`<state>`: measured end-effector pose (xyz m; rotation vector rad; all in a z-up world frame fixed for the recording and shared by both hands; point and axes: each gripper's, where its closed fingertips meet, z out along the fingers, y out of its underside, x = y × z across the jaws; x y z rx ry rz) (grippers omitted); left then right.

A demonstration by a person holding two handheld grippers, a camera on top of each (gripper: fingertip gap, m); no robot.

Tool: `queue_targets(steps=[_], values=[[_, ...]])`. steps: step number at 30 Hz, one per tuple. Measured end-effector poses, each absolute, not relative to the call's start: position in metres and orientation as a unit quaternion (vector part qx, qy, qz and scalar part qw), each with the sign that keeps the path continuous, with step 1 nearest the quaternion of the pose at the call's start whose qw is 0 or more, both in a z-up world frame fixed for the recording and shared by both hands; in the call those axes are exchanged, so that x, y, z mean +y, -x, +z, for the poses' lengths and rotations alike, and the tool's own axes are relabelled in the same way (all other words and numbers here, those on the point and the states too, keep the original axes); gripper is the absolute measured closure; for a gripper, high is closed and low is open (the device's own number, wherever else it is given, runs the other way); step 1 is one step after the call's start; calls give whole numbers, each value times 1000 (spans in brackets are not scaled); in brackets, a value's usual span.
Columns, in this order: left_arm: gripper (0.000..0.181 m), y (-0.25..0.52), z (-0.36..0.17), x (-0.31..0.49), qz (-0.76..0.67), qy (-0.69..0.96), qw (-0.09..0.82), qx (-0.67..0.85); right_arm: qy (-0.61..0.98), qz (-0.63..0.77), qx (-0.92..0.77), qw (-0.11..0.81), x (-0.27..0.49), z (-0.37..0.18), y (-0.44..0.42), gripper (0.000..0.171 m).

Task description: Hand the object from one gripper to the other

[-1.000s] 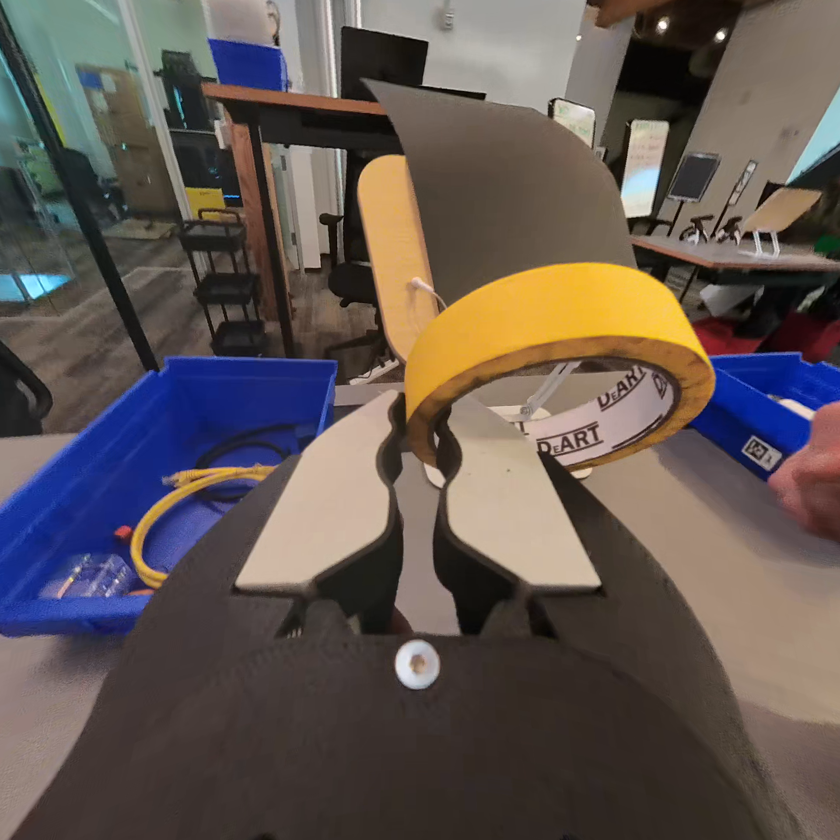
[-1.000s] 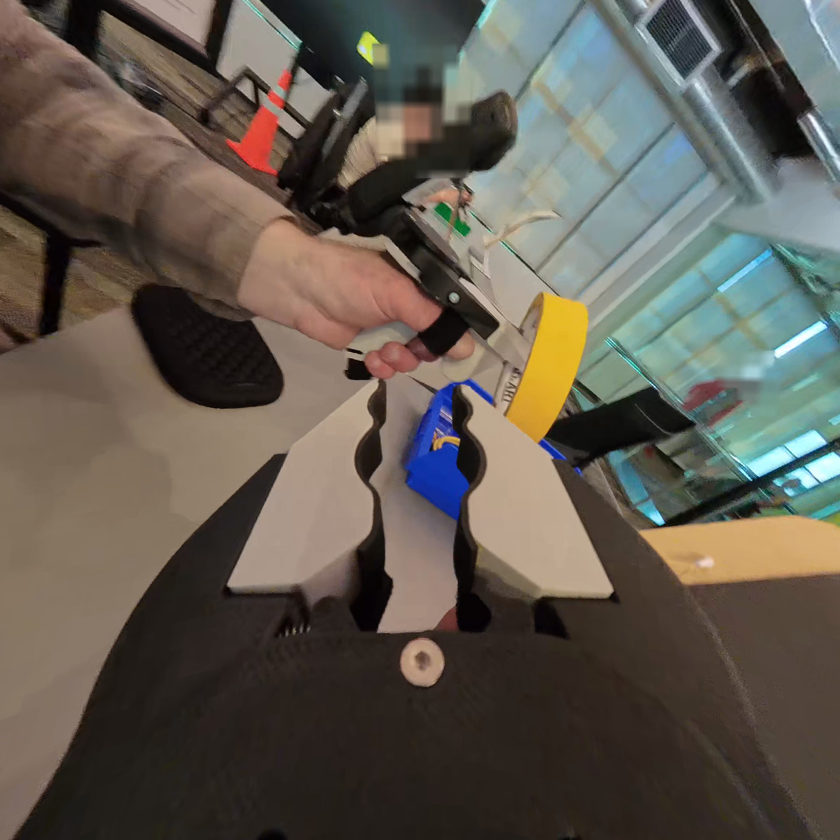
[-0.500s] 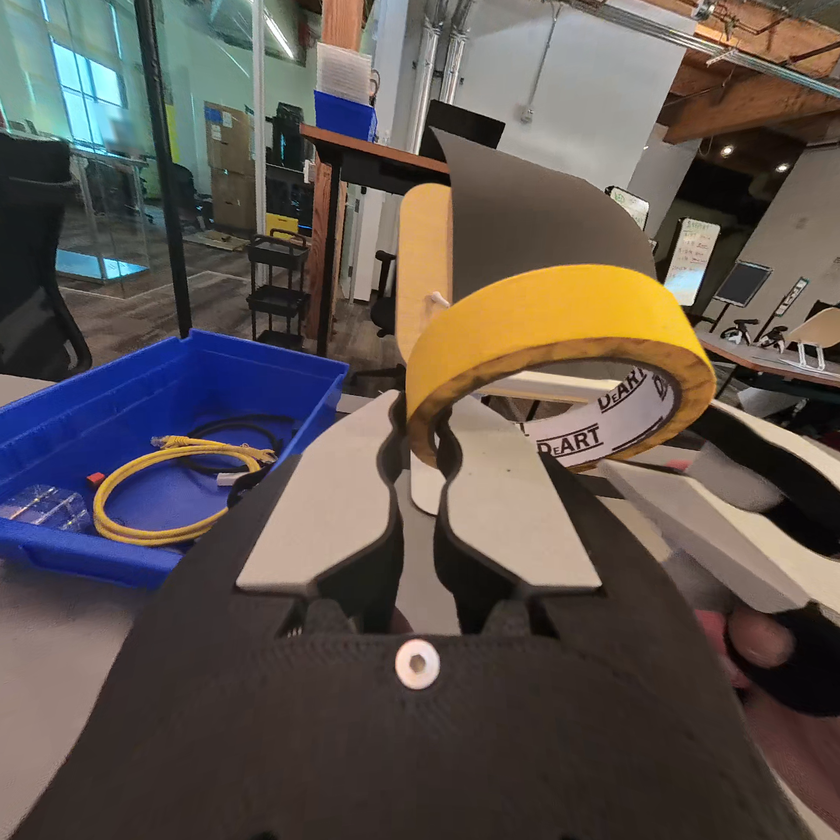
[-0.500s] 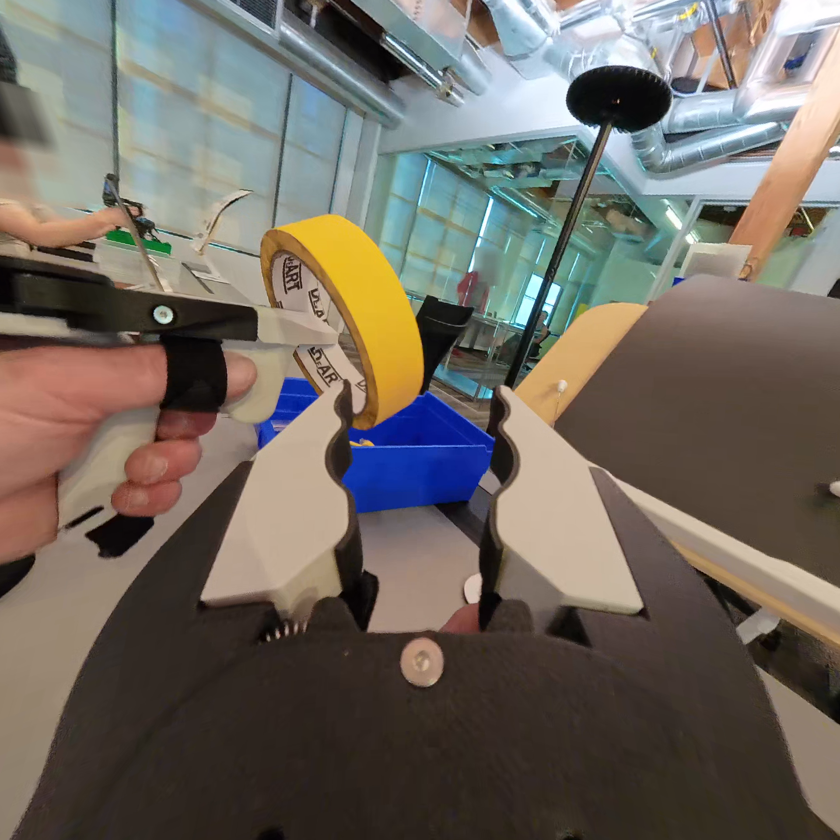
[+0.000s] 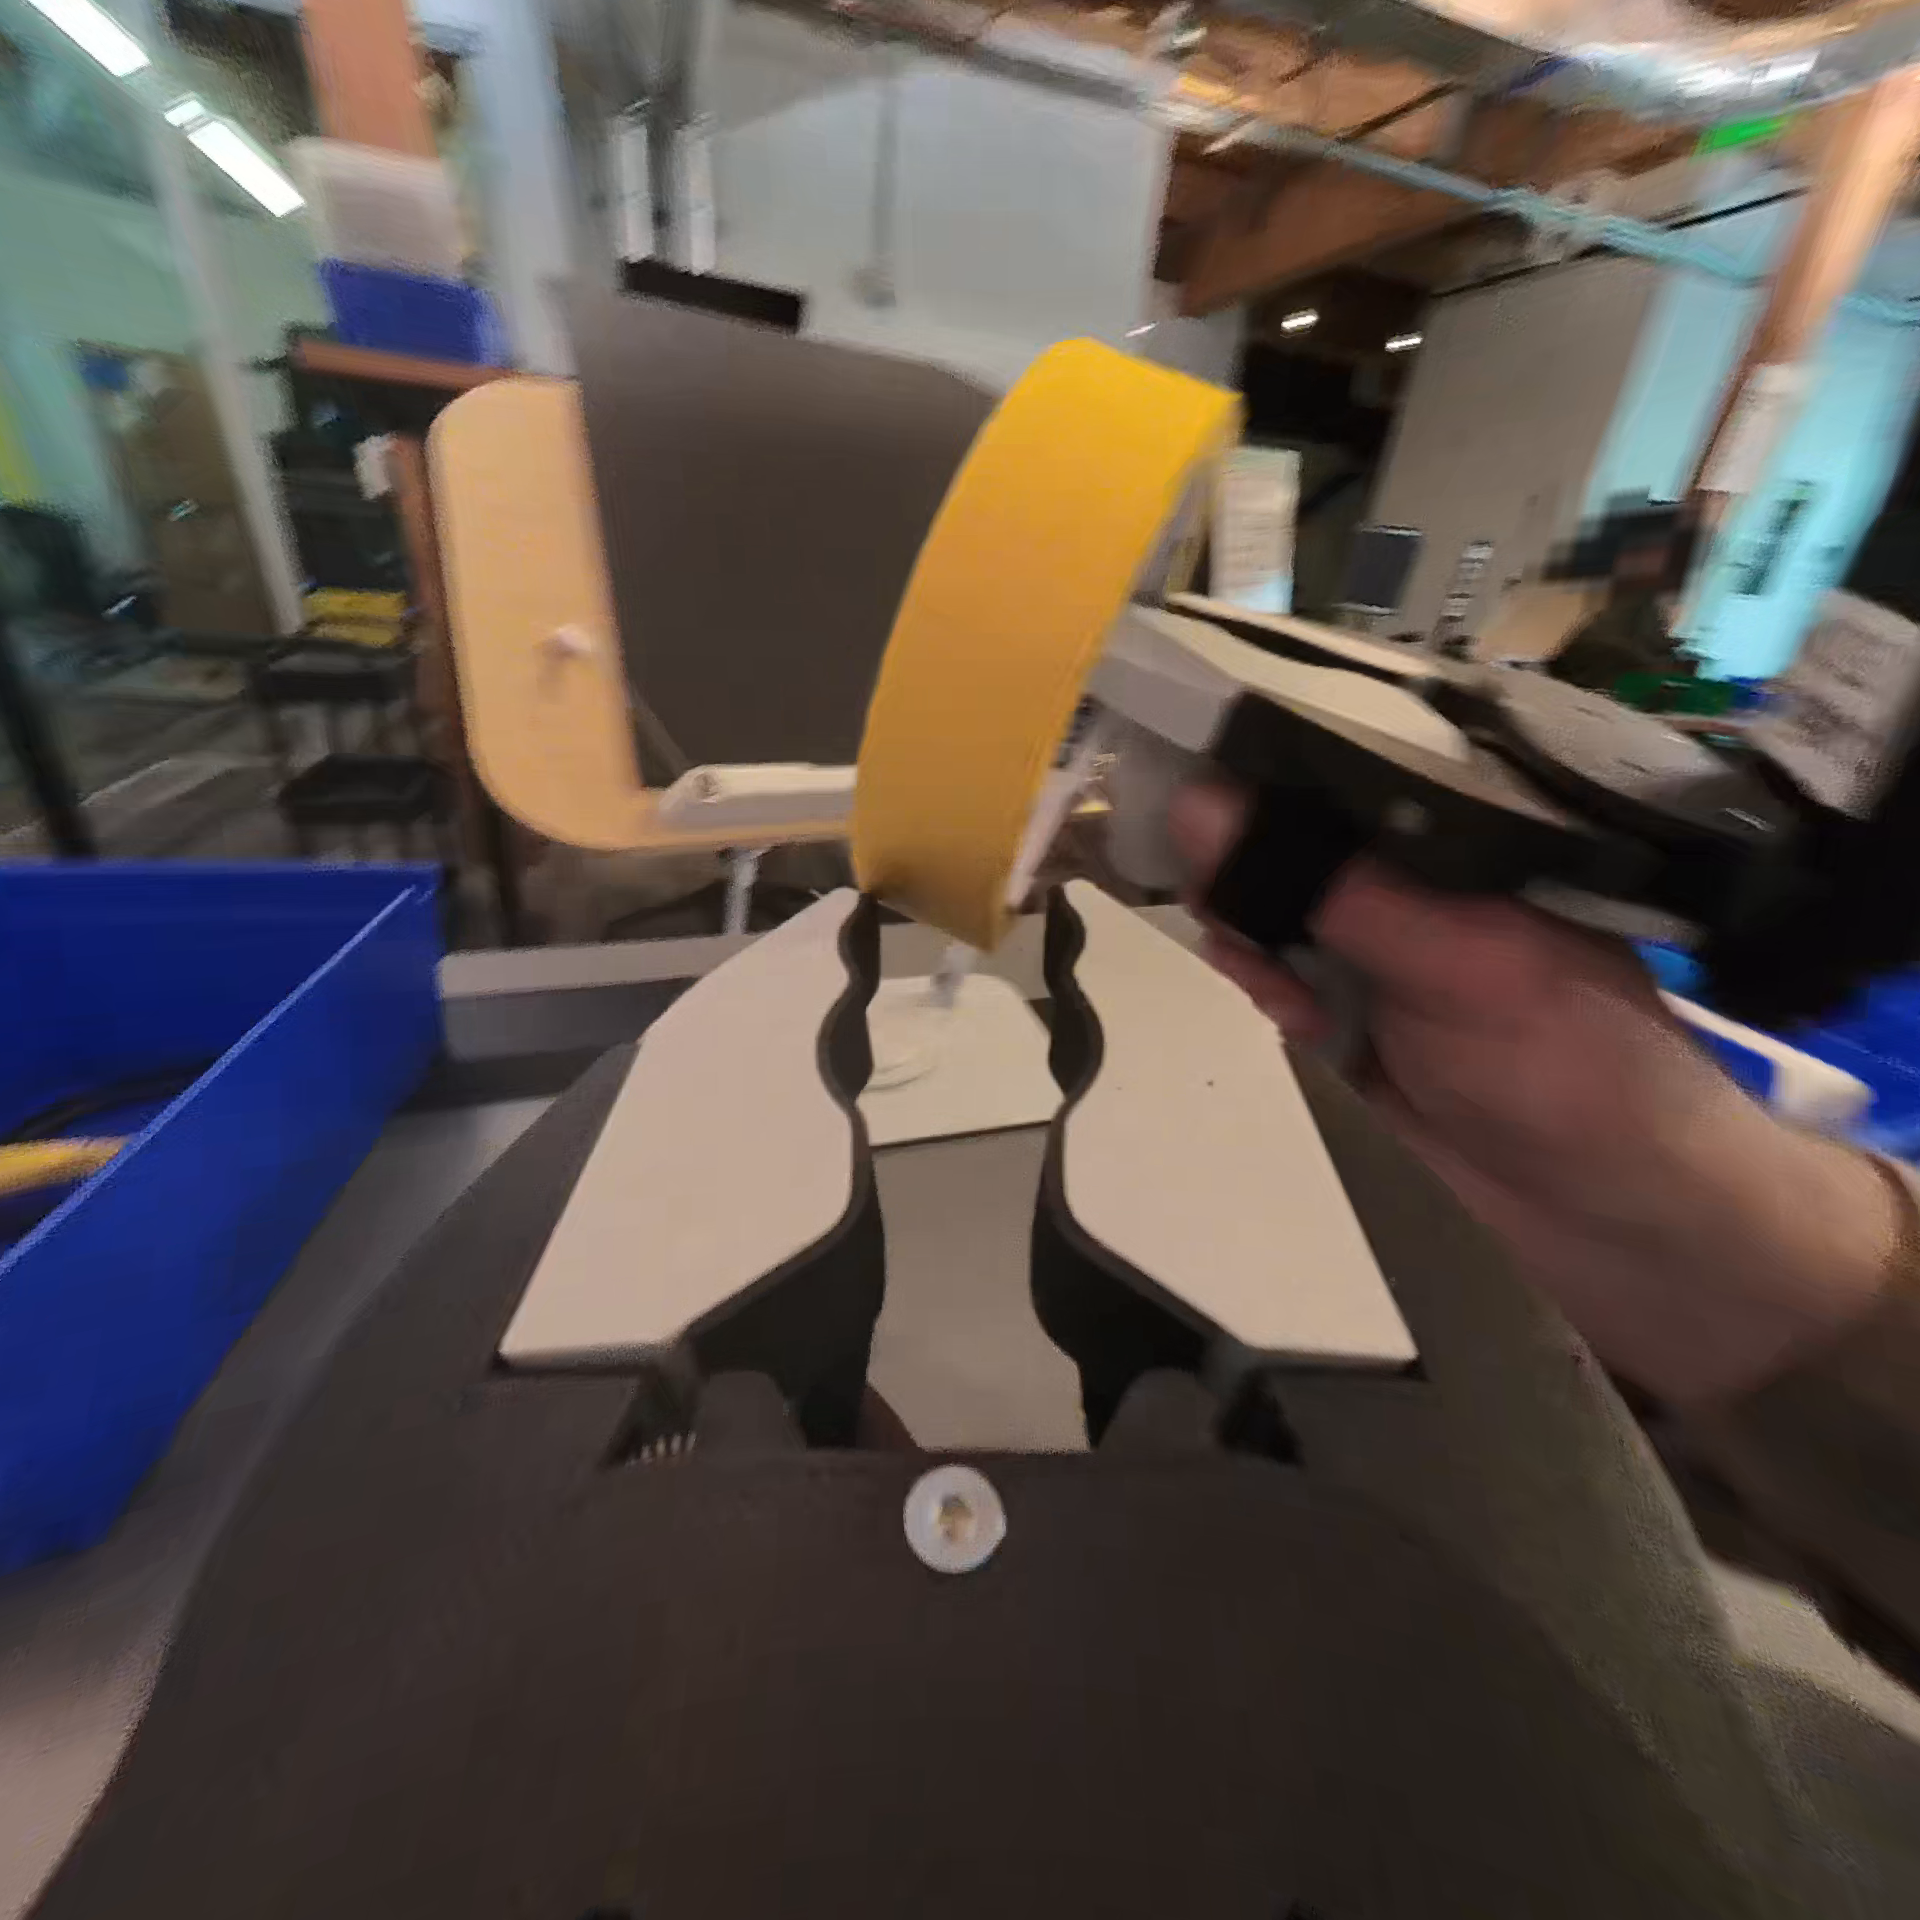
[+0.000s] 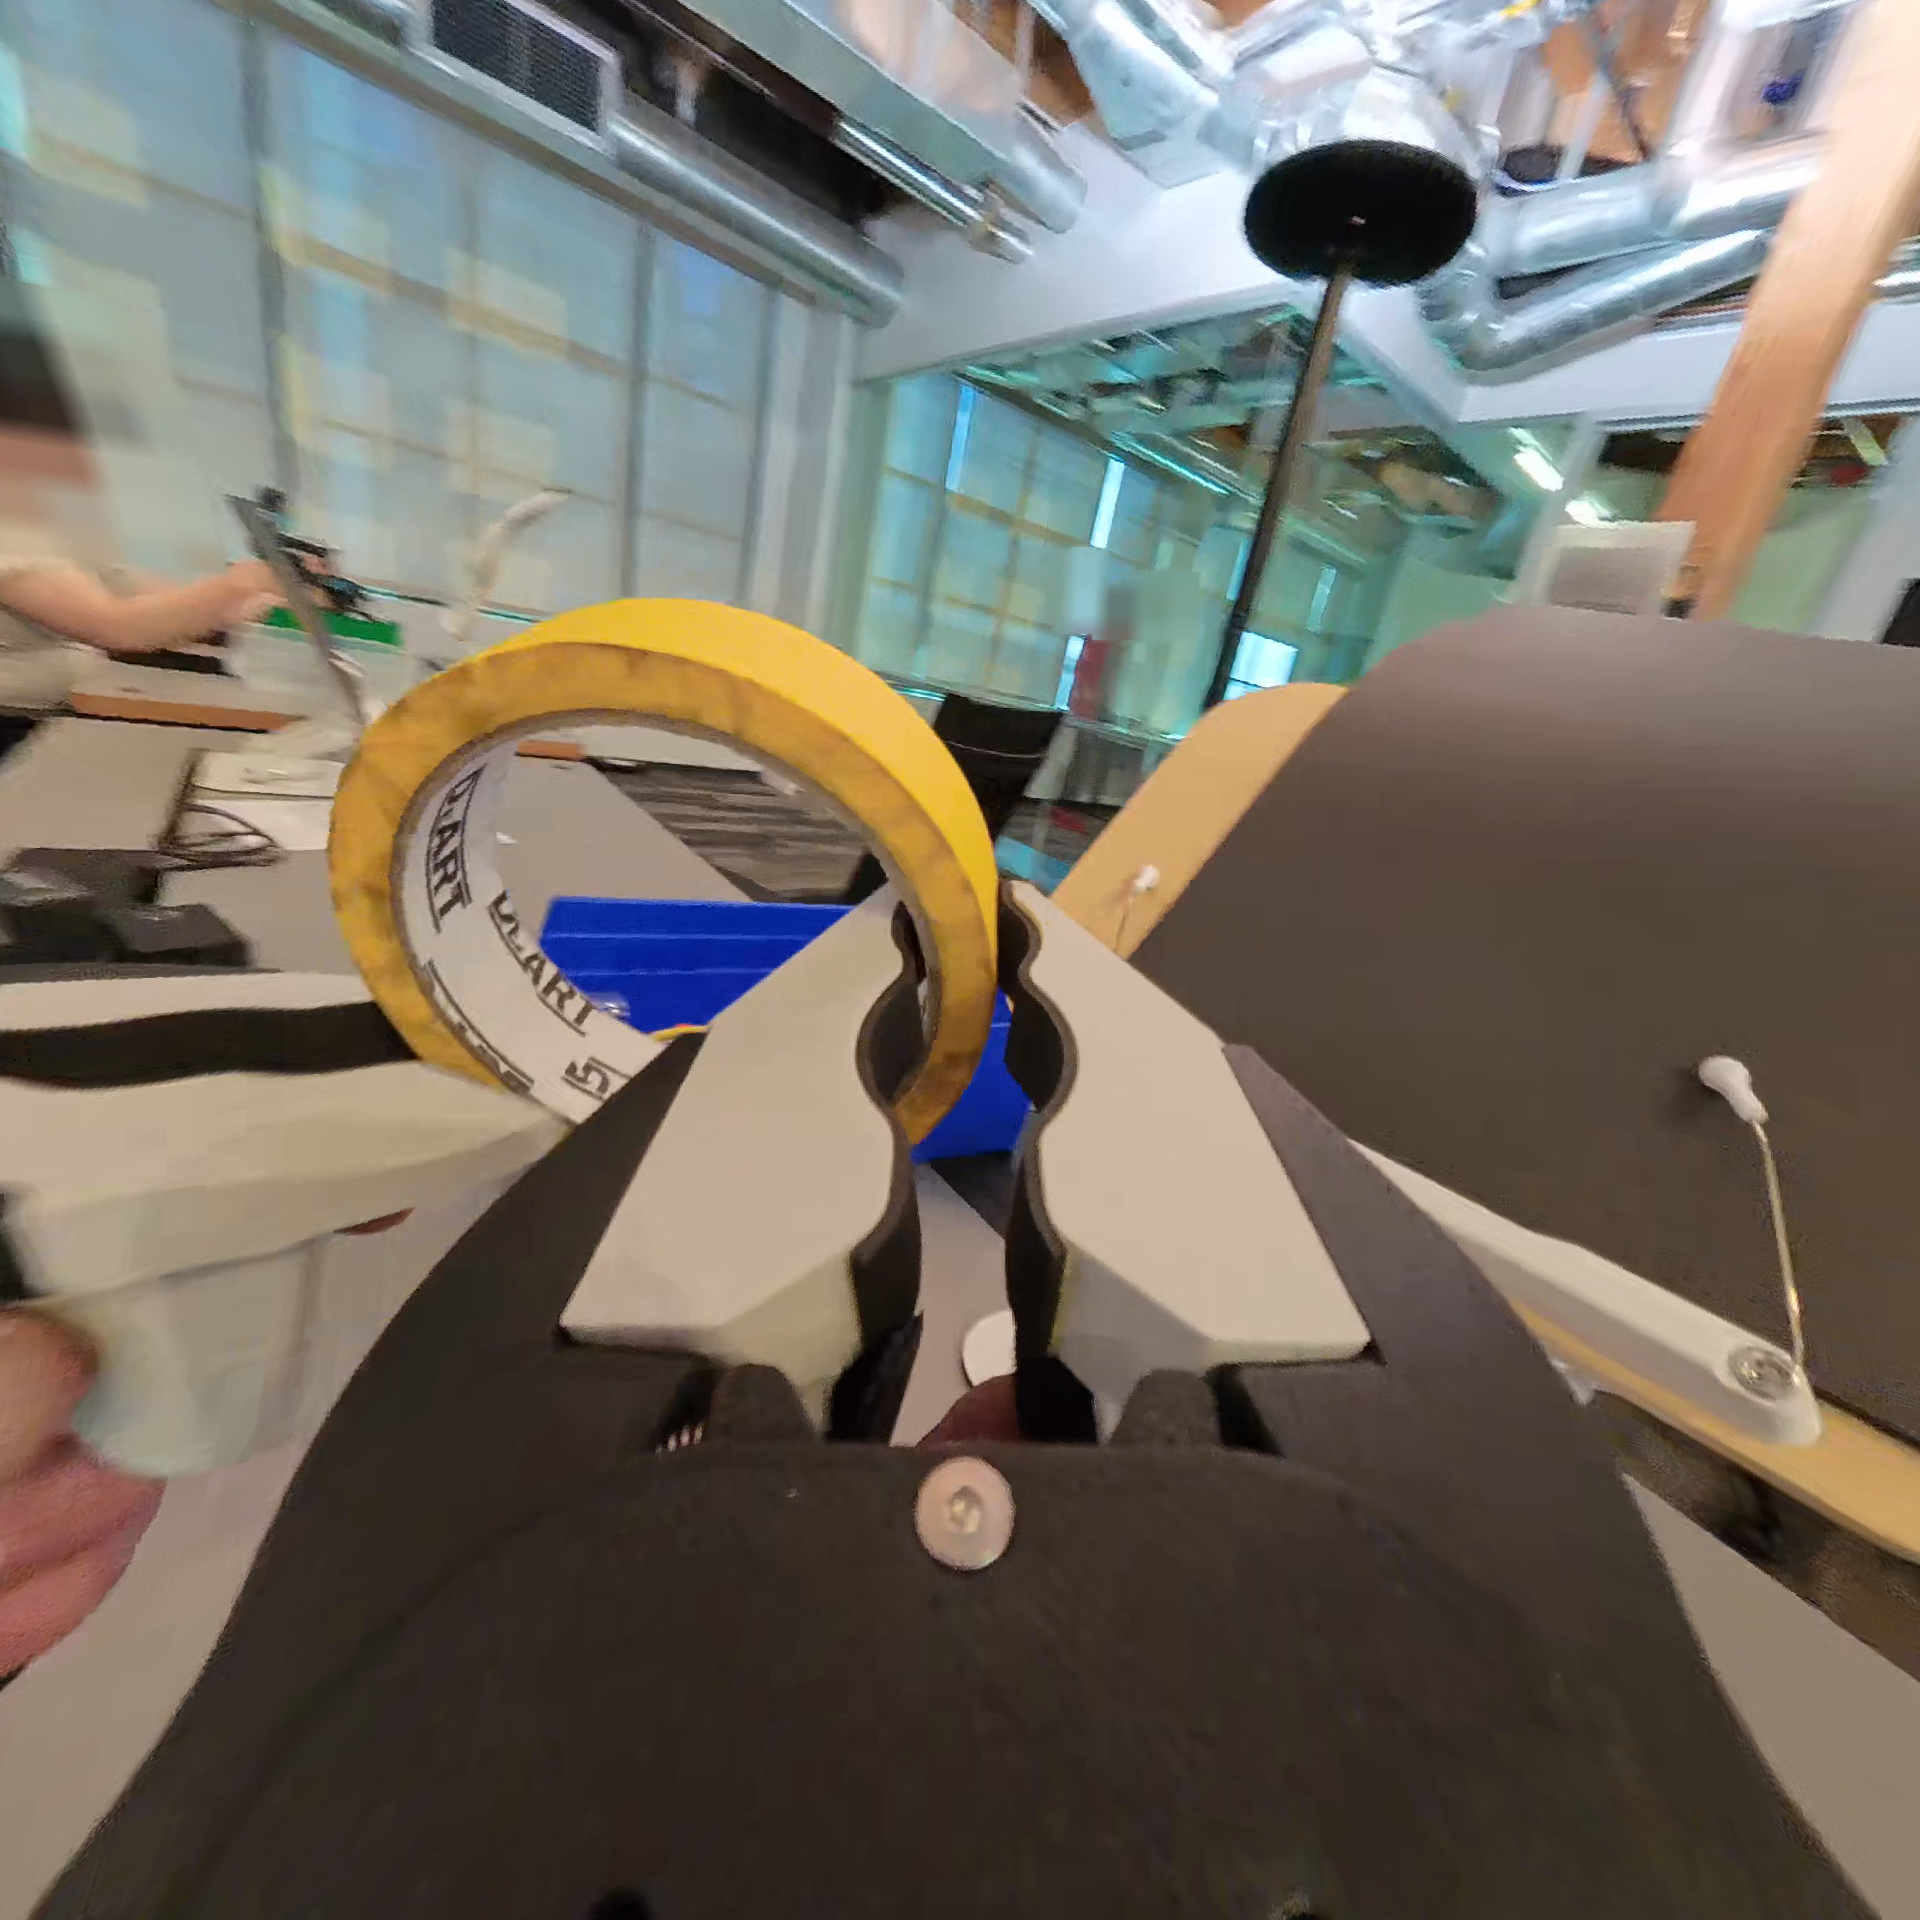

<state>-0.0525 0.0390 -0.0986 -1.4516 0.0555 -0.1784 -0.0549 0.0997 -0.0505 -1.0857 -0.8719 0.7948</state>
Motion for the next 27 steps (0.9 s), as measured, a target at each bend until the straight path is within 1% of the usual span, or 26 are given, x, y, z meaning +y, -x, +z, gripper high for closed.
queue_targets(steps=[1, 3, 5, 7, 8, 9, 12, 14, 16, 18, 21, 24, 25, 26, 27], values=[[154, 44, -97, 33, -88, 658, 746, 59, 486, 369, -403, 682, 101, -50, 53, 165], [152, 36, -89, 19, -94, 644, 751, 111, 474, 416, -441, 639, 94, -51, 54, 165], [143, 40, -77, 4, -43, 618, 768, 162, 487, 448, -464, 589, 94, -58, 53, 165], [130, 43, -64, -9, 65, 586, 773, 235, 496, 489, -491, 524, 88, -69, 53, 164], [125, 43, -57, -14, 129, 566, 769, 267, 513, 504, -483, 499, 91, -74, 53, 164], [117, 39, -52, -18, 179, 545, 761, 303, 529, 523, -473, 472, 94, -79, 53, 164], [93, 19, -56, -19, 297, 489, 708, 413, 542, 587, -473, 372, 81, -96, 58, 164], [76, 10, -73, -10, 332, 479, 664, 469, 525, 619, -498, 307, 61, -107, 60, 164], [60, 8, -87, 0, 338, 482, 640, 493, 517, 624, -514, 281, 48, -115, 64, 164], [50, 10, -93, 7, 321, 501, 633, 495, 496, 628, -544, 252, 28, -122, 65, 164], [36, 12, -97, 15, 317, 517, 615, 504, 505, 607, -562, 247, 21, -132, 71, 164], [37, 15, -111, 22, 312, 553, 576, 514, 536, 563, -570, 266, 28, -143, 77, 164], [42, 20, -116, 25, 323, 564, 560, 515, 541, 558, -569, 270, 28, -143, 78, 164], [52, 26, -125, 28, 331, 579, 534, 520, 544, 555, -568, 272, 28, -143, 79, 164], [52, 32, -128, 32, 341, 585, 525, 515, 547, 550, -569, 273, 27, -144, 79, 164]])
